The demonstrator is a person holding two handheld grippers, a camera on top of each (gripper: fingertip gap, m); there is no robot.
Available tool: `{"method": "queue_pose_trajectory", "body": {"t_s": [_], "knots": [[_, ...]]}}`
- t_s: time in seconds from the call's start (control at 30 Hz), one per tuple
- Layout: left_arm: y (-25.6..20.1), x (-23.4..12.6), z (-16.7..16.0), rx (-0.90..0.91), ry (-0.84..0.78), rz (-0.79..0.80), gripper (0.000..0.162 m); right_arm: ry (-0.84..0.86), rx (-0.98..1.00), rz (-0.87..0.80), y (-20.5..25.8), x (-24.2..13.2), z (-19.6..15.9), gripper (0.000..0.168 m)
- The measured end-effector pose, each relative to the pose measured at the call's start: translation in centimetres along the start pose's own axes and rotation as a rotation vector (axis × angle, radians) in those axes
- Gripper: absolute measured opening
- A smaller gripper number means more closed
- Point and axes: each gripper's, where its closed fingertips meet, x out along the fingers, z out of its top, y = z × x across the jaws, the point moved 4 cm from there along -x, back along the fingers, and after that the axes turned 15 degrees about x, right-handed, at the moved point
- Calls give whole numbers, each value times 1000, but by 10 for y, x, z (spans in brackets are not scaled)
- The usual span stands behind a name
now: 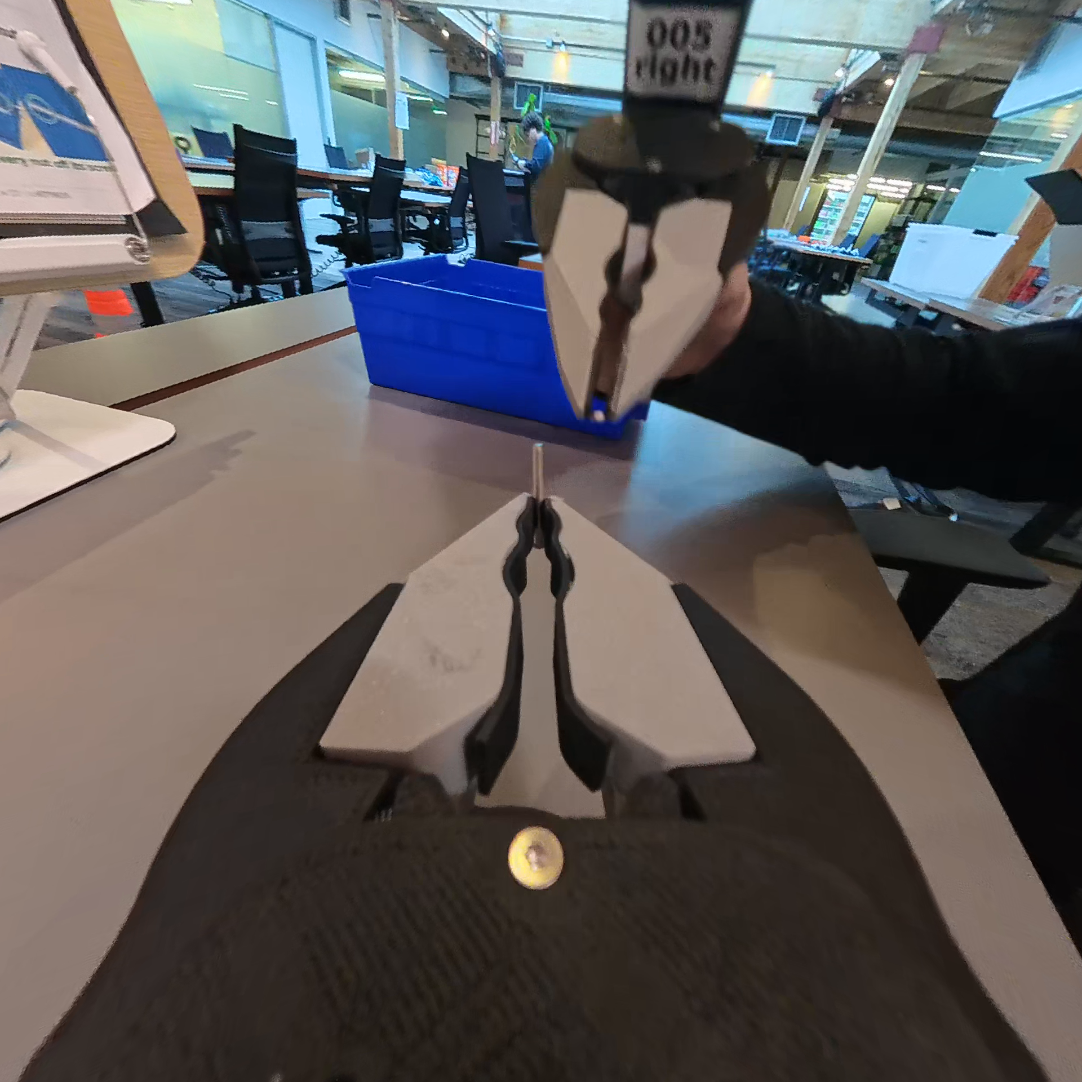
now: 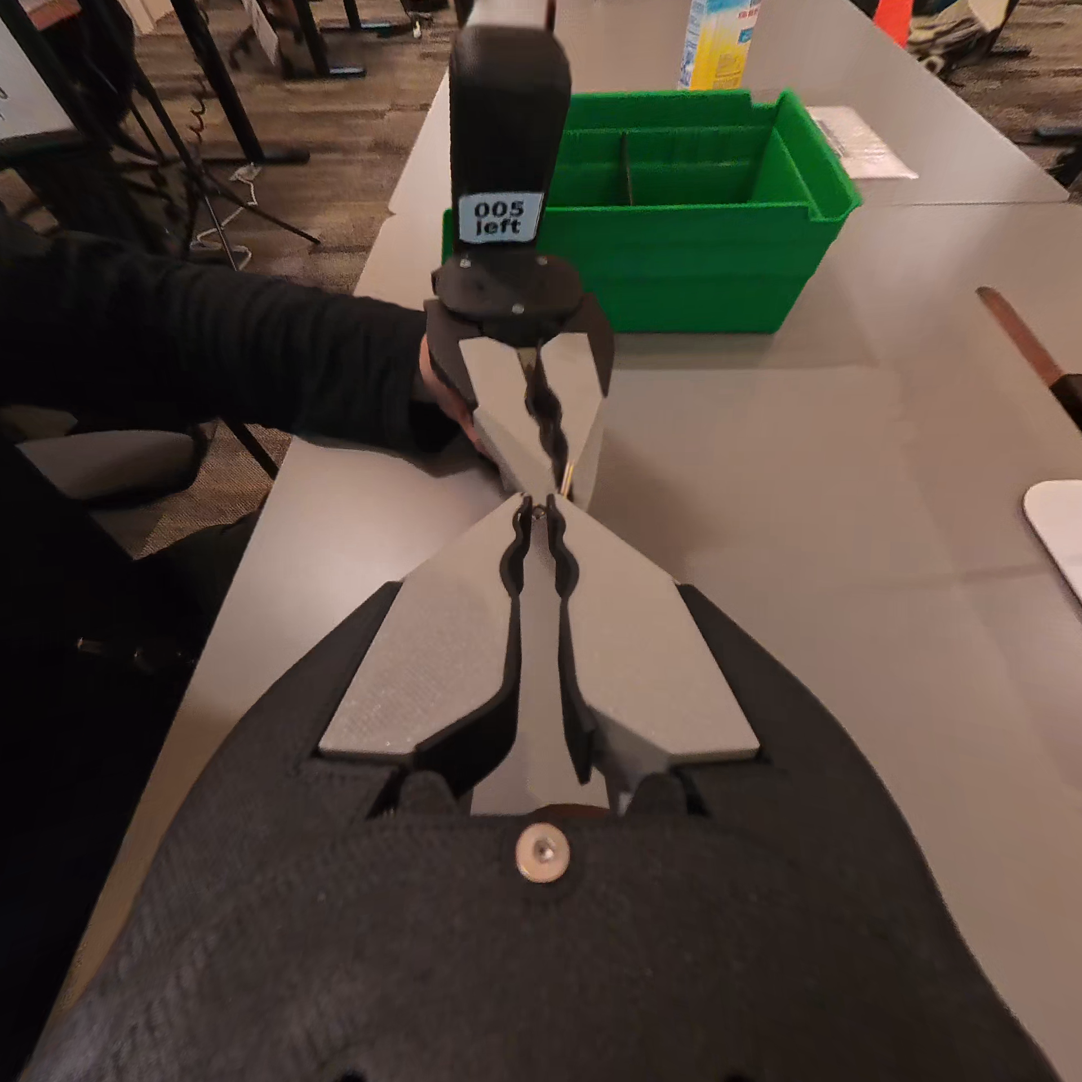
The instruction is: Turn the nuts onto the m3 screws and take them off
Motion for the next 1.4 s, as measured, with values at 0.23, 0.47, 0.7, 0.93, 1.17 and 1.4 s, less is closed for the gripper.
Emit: {"method": "queue_pose_trajectory", "body": {"t_s": [0.23, 0.47, 0.7, 0.93, 1.17, 1.4], "knots": [[-9, 6, -2, 38, 43, -27, 0, 126, -54, 0, -3, 7, 10, 2], [-12, 9, -4, 66, 73, -24, 0, 183, -104, 33, 0, 12, 10, 2], [-18, 11, -5, 103, 94, -40, 0, 222, -193, 91, 7, 6, 10, 2], [-25, 14, -2, 128, 75, -62, 0, 177, -232, 156, 16, 5, 8, 2], [-31, 13, 6, 157, 39, -77, 0, 102, -206, 201, 22, 4, 2, 2], [-33, 13, 7, 154, 33, -85, 0, 61, -171, 189, 16, -2, 0, 2]]}}
